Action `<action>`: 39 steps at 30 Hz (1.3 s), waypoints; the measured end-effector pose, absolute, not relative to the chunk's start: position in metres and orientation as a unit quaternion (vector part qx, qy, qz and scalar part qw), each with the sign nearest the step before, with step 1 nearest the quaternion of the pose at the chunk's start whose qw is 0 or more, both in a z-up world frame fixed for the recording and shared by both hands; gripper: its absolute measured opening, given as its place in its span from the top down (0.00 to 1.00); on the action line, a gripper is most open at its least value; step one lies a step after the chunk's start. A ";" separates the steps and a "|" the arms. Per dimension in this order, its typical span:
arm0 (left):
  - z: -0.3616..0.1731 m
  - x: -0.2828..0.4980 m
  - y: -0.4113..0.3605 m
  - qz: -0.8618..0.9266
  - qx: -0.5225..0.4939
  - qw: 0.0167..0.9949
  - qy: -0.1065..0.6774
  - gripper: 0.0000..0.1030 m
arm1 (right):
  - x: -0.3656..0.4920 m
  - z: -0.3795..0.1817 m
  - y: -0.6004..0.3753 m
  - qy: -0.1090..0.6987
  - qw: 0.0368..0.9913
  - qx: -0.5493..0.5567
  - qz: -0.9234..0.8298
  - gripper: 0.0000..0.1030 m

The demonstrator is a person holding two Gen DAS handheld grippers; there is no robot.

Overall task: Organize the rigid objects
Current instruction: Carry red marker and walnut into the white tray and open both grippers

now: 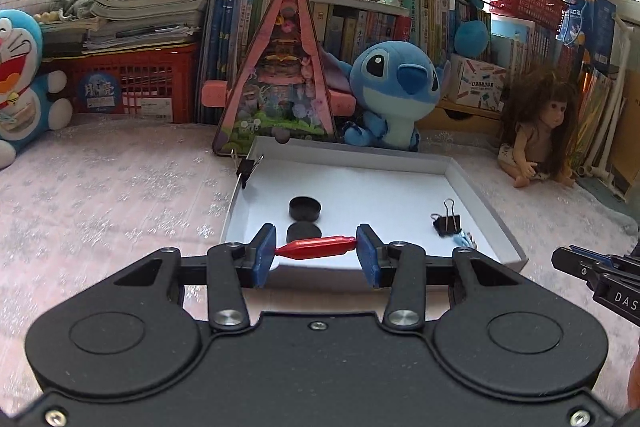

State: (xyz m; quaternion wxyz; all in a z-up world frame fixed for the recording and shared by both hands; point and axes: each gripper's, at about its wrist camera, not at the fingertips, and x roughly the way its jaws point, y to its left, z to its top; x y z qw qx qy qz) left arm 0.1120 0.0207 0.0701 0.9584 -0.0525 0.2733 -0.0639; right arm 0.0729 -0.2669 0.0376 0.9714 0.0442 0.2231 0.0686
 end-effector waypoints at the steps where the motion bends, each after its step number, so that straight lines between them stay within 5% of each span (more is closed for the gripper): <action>1: 0.071 0.121 0.021 -0.064 -0.052 0.957 0.278 0.60 | 0.080 0.039 -0.267 0.225 0.971 0.046 0.069 0.79; 21: 0.045 0.280 0.006 -0.060 -0.051 0.928 0.363 0.60 | 0.232 0.031 -0.273 0.340 0.925 0.145 0.084 0.79; 39: 0.009 0.324 -0.004 -0.054 -0.026 0.924 0.379 0.60 | 0.287 0.007 -0.251 0.380 0.913 0.125 0.085 0.79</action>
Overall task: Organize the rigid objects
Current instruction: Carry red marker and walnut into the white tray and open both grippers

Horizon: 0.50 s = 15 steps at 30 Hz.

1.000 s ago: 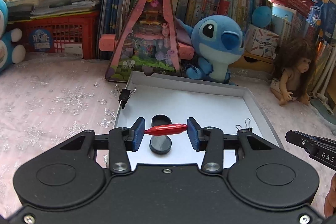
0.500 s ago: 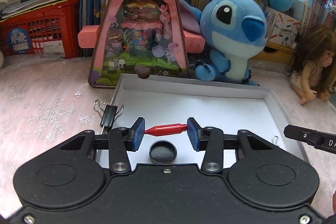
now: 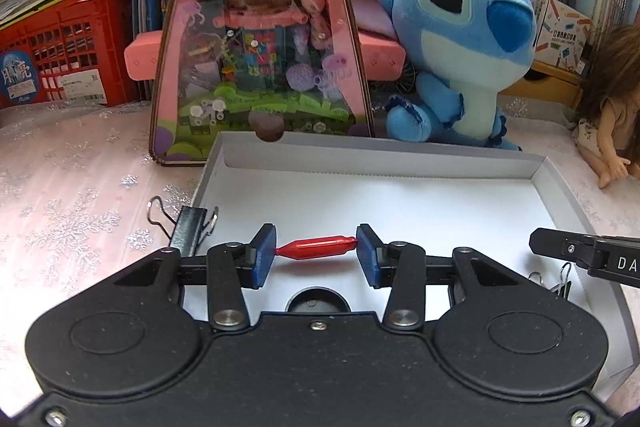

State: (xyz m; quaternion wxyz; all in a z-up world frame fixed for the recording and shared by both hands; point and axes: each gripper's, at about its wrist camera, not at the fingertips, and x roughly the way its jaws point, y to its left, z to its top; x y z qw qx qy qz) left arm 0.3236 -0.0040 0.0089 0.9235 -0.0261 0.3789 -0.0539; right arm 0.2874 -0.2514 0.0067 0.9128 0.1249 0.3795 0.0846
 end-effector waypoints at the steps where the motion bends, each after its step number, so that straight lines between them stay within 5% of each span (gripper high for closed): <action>1: 0.008 0.324 -0.004 -0.054 -0.026 0.923 0.380 0.60 | 0.288 0.006 -0.251 0.379 0.913 0.122 0.083 0.79; 15: 0.002 0.322 -0.015 -0.051 0.017 0.926 0.373 0.59 | 0.287 0.004 -0.244 0.376 0.919 0.090 0.071 0.79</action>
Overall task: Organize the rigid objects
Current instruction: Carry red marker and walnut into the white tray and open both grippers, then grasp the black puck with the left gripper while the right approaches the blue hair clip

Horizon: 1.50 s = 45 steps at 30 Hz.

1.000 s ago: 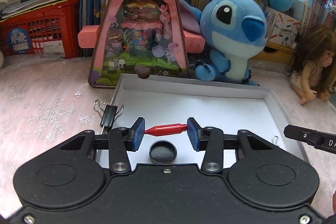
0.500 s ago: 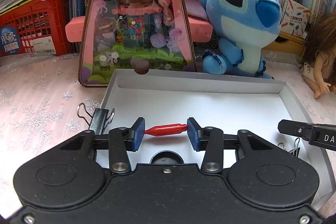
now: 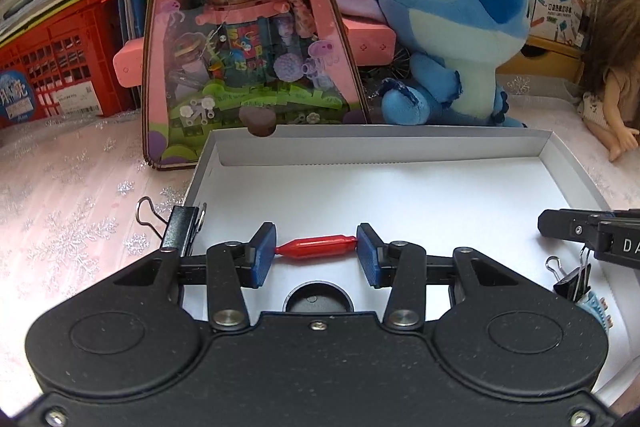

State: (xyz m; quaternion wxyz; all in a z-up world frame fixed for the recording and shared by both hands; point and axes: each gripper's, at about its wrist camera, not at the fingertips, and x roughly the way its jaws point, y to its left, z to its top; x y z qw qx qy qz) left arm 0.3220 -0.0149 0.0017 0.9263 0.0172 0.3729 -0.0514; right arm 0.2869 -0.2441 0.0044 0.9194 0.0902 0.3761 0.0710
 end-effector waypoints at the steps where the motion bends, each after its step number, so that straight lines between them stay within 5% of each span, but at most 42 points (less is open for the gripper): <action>1: 0.002 0.322 -0.015 -0.051 0.017 0.927 0.372 0.59 | 0.287 0.004 -0.244 0.376 0.920 0.088 0.071 0.79; 8: 0.004 0.321 -0.010 -0.049 -0.001 0.926 0.373 0.58 | 0.284 0.005 -0.246 0.369 0.921 0.099 0.076 0.73; 11: 0.009 0.315 -0.004 -0.045 -0.021 0.927 0.372 0.49 | 0.278 0.007 -0.250 0.360 0.922 0.120 0.076 0.72; 14: 0.017 0.304 0.000 -0.045 -0.027 0.930 0.364 0.42 | 0.268 0.011 -0.252 0.348 0.925 0.128 0.077 0.55; 19: 0.035 0.271 0.000 -0.054 -0.021 0.942 0.330 0.22 | 0.241 0.023 -0.249 0.322 0.936 0.116 0.083 0.45; 30: 0.053 0.170 -0.005 -0.096 -0.020 0.951 0.292 0.18 | 0.165 0.037 -0.242 0.280 0.951 0.081 0.099 0.26; 45: 0.025 0.058 -0.008 -0.118 -0.003 0.955 0.272 0.17 | 0.075 0.015 -0.240 0.257 0.963 0.032 0.076 0.18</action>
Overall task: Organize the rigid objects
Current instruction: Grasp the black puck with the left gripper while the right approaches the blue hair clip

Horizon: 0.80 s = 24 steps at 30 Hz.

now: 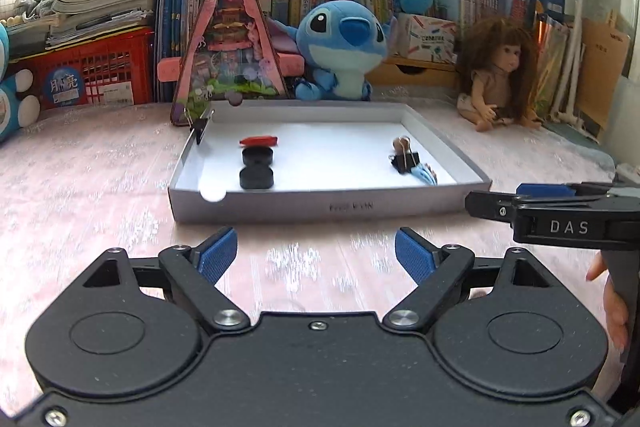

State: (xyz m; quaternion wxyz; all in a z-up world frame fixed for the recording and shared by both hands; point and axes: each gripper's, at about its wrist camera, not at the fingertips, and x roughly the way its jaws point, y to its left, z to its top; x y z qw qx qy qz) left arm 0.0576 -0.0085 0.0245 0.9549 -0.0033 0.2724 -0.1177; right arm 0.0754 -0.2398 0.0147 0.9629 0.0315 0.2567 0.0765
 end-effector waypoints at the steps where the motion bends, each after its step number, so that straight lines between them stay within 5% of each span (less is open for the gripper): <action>1: 0.022 0.052 -0.008 -0.119 -0.002 0.955 0.271 0.17 | 0.070 0.012 -0.239 0.250 0.966 0.022 0.070 0.18; 17: -0.007 -0.002 -0.018 -0.130 0.024 0.957 0.260 0.17 | 0.018 -0.017 -0.233 0.222 0.974 -0.039 0.022 0.16; 24: -0.014 -0.014 -0.033 -0.156 0.046 0.955 0.247 0.32 | 0.021 -0.020 -0.226 0.231 0.971 -0.056 0.027 0.16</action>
